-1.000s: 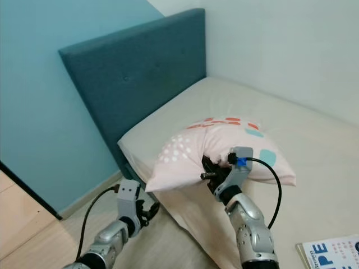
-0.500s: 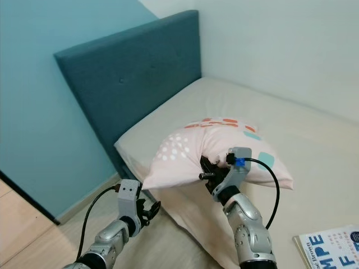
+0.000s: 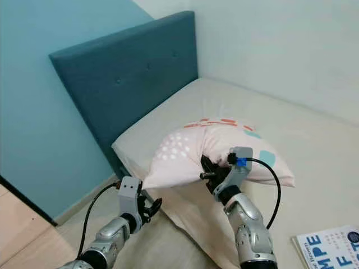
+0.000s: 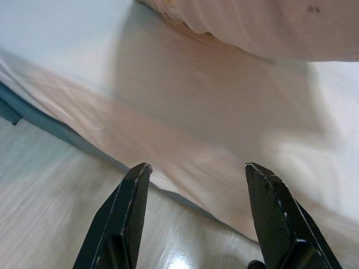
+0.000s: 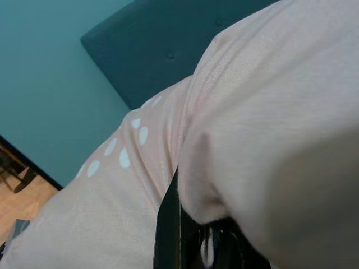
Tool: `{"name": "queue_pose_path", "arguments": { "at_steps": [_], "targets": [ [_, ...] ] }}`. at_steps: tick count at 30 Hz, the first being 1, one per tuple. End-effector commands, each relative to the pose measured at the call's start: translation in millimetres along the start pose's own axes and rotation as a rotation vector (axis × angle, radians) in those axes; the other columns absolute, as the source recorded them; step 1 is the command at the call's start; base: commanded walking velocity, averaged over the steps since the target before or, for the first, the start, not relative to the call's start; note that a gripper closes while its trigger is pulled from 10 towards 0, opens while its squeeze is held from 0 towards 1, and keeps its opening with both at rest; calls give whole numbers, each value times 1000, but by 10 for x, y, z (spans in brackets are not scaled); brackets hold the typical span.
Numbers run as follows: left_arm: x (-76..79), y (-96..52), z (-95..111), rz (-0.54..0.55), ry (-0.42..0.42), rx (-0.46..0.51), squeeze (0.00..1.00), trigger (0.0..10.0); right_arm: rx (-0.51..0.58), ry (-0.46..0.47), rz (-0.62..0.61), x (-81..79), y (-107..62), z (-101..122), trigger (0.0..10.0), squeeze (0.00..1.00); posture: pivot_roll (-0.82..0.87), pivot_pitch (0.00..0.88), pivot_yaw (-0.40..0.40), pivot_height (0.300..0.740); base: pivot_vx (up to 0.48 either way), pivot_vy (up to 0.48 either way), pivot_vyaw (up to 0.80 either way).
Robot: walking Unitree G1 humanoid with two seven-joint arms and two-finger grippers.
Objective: Clean up the room
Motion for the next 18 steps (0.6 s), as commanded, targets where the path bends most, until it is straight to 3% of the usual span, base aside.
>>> {"name": "queue_pose_path", "arguments": {
  "at_steps": [1,13,18],
  "targets": [
    [-25,-15,-17,2,10,-4,0,10000,50,-13,92,-216,53,123,10000,0,-95,44,44,740,0,0,775],
    [-16,-4,4,-3,9,1,0,10000,15,-15,151,-326,50,45,10000,0,-98,42,48,740,0,0,770],
    [-15,5,19,-8,10,3,0,10000,-25,-34,115,-248,40,-54,10000,0,-99,47,50,740,0,0,769]
  ]
}}
Point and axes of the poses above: a point about 5 cm out from each wrist's last joint towards the gripper, its own y axis pointing out of the wrist towards the gripper, its own z axis along the axis of the wrist's last joint, x = y × z, the point moved 6 cm from there along y, pointing out of the wrist towards the gripper, and after that the axes turned 15 degrees about y, right-handed, at the moved point
